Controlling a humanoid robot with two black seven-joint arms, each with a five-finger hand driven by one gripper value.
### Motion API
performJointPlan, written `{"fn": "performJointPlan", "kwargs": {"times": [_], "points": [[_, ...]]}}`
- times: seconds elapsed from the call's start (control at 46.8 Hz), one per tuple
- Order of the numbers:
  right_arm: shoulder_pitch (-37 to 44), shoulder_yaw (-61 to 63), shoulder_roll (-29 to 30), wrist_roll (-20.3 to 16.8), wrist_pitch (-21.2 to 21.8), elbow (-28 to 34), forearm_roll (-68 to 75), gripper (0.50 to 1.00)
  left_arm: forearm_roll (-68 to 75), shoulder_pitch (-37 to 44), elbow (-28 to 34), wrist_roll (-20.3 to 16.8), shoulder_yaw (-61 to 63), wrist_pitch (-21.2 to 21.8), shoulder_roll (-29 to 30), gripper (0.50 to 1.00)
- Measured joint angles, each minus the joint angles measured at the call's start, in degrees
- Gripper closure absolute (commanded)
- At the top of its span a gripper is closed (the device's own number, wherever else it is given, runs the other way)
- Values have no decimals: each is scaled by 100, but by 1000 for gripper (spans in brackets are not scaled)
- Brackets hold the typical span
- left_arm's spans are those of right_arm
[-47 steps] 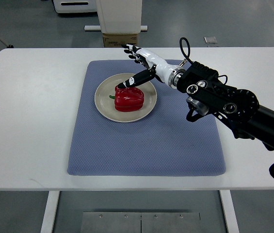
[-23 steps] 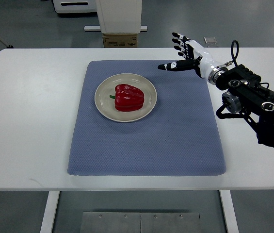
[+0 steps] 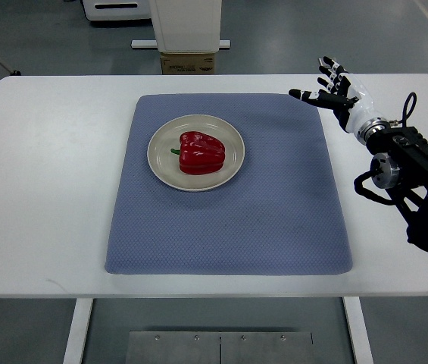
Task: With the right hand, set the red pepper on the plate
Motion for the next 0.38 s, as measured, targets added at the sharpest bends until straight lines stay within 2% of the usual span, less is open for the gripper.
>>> {"fn": "performJointPlan", "kwargs": {"times": [0.384], "points": [[-179,-33,13,1,-9,-5,87,500,0,-1,0,0,0,0,0,500]]}}
